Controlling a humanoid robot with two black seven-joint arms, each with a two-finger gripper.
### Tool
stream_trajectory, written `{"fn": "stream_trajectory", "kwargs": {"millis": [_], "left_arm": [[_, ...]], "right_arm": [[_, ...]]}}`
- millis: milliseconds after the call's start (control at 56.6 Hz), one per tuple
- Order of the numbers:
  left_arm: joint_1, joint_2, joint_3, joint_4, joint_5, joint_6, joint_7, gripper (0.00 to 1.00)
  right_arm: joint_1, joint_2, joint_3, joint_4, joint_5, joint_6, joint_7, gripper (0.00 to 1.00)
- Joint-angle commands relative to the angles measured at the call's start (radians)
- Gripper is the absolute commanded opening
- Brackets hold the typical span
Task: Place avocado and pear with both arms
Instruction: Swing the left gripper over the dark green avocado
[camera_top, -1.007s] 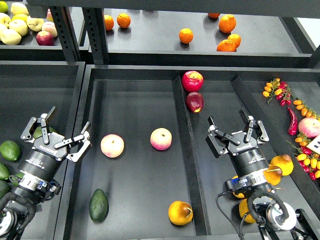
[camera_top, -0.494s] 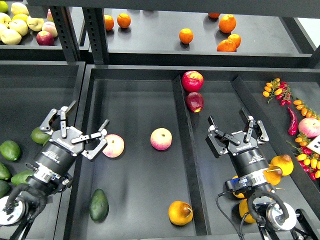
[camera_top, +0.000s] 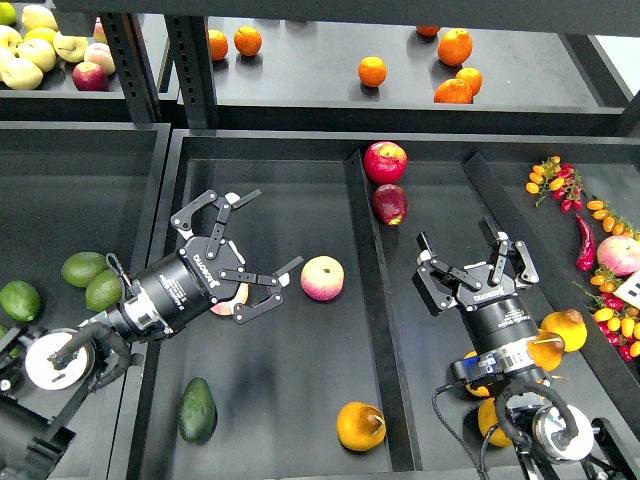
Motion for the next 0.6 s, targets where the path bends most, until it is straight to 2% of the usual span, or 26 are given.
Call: {"fn": "stream_trajectory", "kwargs": {"millis": [0, 212, 424, 583], "left_arm": [[-0.067, 0.105, 0.133, 0.023, 0.006, 0.000, 0.000, 0.99], [-0.168, 0.300, 0.329, 0.059, 0.009, 0.000, 0.000, 0.99], [-0.261, 0.360, 0.490, 0.057, 0.038, 0.000, 0.000, 0.99], [-0.416, 0.383, 0.703, 0.051, 0.090, 0.000, 0.000, 0.99]], "right_arm": [[0.003, 0.000, 0.040, 0.000, 0.003, -0.003, 0.000, 1.00], [0.011, 0.000, 0.106, 0.000, 0.025, 0.000, 0.000, 1.00], [0.015, 0.000, 0.113, 0.002, 0.028, 0.000, 0.000, 1.00], [0.018, 0.000, 0.115, 0.002, 0.028, 0.000, 0.000, 1.00]]}}
